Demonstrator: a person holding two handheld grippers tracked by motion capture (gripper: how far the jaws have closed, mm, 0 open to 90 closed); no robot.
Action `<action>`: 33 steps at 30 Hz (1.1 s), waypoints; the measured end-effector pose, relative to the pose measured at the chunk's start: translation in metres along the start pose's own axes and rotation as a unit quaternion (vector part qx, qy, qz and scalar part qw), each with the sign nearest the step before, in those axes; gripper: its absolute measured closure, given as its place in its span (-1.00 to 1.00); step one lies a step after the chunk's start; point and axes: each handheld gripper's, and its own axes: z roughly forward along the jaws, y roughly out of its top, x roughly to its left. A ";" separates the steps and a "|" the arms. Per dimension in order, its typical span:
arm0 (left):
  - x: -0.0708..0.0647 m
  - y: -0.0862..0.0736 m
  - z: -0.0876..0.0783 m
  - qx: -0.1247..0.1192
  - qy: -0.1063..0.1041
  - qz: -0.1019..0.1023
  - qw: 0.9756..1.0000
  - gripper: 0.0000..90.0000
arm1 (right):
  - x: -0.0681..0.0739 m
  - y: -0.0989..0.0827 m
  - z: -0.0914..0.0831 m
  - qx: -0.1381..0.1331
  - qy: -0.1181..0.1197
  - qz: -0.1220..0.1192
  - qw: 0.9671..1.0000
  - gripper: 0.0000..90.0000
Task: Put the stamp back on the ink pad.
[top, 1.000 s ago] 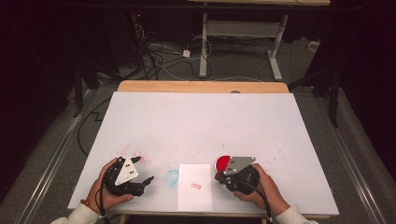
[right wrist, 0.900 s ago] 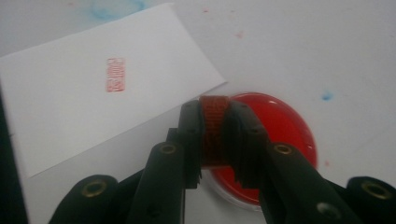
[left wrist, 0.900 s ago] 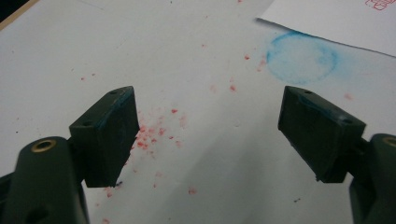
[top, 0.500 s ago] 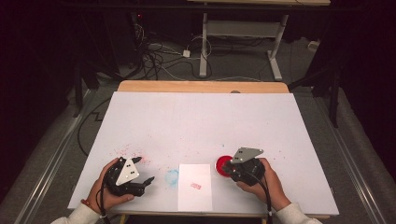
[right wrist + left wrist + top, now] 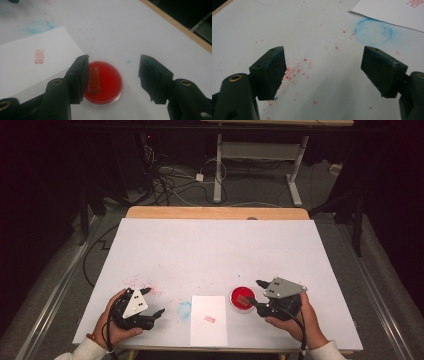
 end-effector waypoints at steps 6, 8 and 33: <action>0.001 0.000 -0.001 -0.002 0.000 -0.004 1.000 -0.57 | -0.011 -0.017 -0.020 -0.016 -0.055 0.010 0.998 -0.27; 0.001 0.000 -0.001 -0.003 0.001 -0.006 1.000 -0.57 | -0.016 -0.026 -0.025 -0.018 -0.067 0.017 0.997 -0.29; 0.000 0.003 0.000 -0.004 0.017 0.006 1.000 -0.57 | -0.016 -0.094 -0.038 0.002 -0.117 0.072 0.990 -0.62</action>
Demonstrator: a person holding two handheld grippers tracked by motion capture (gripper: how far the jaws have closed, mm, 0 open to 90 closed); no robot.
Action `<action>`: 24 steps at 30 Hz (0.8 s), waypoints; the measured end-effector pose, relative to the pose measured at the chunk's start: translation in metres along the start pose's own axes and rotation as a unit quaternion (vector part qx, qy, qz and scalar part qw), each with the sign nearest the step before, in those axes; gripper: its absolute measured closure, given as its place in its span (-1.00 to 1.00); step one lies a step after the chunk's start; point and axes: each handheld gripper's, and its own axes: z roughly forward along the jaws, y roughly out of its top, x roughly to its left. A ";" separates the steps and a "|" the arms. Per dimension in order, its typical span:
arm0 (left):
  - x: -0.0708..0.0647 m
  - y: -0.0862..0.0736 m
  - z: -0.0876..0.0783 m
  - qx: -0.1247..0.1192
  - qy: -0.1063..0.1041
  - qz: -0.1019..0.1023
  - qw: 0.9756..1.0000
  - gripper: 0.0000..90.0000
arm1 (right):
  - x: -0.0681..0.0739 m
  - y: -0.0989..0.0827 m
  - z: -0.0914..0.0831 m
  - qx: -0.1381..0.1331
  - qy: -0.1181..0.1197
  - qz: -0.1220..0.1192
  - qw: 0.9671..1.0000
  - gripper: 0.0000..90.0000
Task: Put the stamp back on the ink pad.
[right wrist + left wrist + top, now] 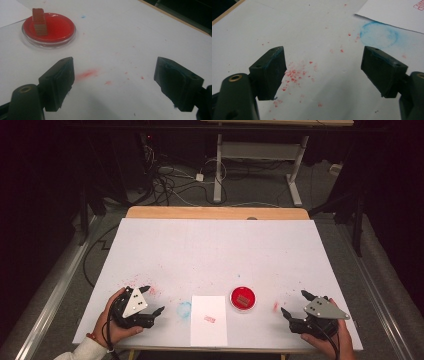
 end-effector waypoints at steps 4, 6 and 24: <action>0.000 0.002 0.002 0.000 0.000 -0.001 1.000 -0.57 | -0.001 0.000 -0.001 -0.003 -0.003 0.001 1.000 -0.62; 0.000 0.004 0.003 0.001 0.001 0.002 1.000 -0.57 | -0.001 -0.001 -0.002 -0.001 -0.004 0.000 1.000 -0.62; 0.002 0.001 0.003 -0.001 0.005 -0.003 1.000 -0.57 | 0.000 0.002 -0.002 -0.011 -0.014 -0.002 1.000 -0.62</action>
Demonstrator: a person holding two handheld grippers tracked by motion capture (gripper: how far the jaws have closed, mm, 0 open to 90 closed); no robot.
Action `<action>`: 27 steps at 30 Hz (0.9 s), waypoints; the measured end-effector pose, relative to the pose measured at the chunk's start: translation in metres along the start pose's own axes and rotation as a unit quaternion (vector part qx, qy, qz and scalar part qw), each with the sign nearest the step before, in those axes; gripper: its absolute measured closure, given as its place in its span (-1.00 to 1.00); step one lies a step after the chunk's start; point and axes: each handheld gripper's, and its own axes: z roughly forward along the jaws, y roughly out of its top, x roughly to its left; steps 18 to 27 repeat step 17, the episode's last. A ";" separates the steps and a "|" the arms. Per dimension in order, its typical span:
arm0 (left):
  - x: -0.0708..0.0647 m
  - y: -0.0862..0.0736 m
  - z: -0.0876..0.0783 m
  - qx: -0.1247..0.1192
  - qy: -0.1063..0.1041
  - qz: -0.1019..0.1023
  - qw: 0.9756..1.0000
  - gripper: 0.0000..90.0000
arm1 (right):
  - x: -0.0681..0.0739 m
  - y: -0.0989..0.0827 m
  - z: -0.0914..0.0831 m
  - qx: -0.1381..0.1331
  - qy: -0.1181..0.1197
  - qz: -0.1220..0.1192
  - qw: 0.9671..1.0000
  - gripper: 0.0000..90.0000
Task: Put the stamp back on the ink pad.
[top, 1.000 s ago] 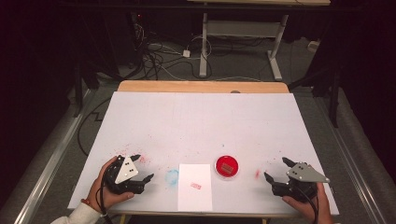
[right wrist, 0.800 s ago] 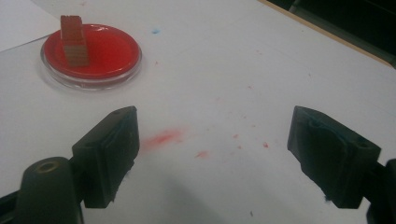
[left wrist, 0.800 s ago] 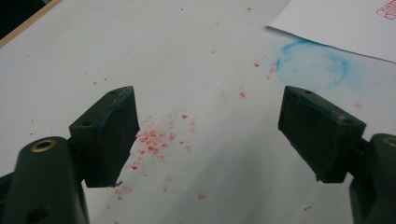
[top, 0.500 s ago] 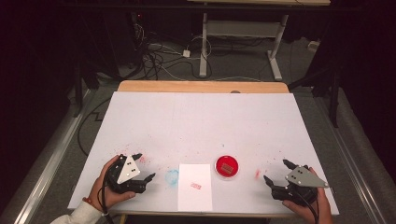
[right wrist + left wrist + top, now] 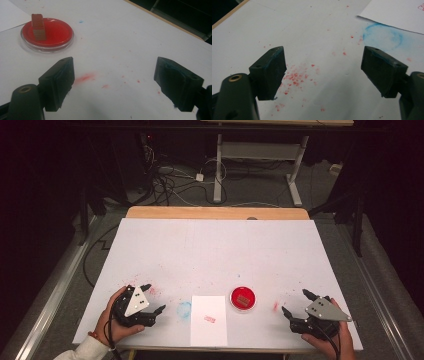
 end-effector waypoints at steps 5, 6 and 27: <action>0.002 0.001 0.002 0.001 -0.001 0.000 1.000 -0.57 | 0.000 0.000 0.000 0.001 -0.003 0.002 1.000 -0.62; 0.002 0.001 0.002 0.001 -0.002 0.002 1.000 -0.57 | 0.000 0.000 0.000 0.002 -0.003 0.000 1.000 -0.62; 0.003 0.002 0.004 0.006 0.001 -0.004 1.000 -0.57 | -0.001 -0.001 0.000 0.002 -0.008 -0.004 1.000 -0.62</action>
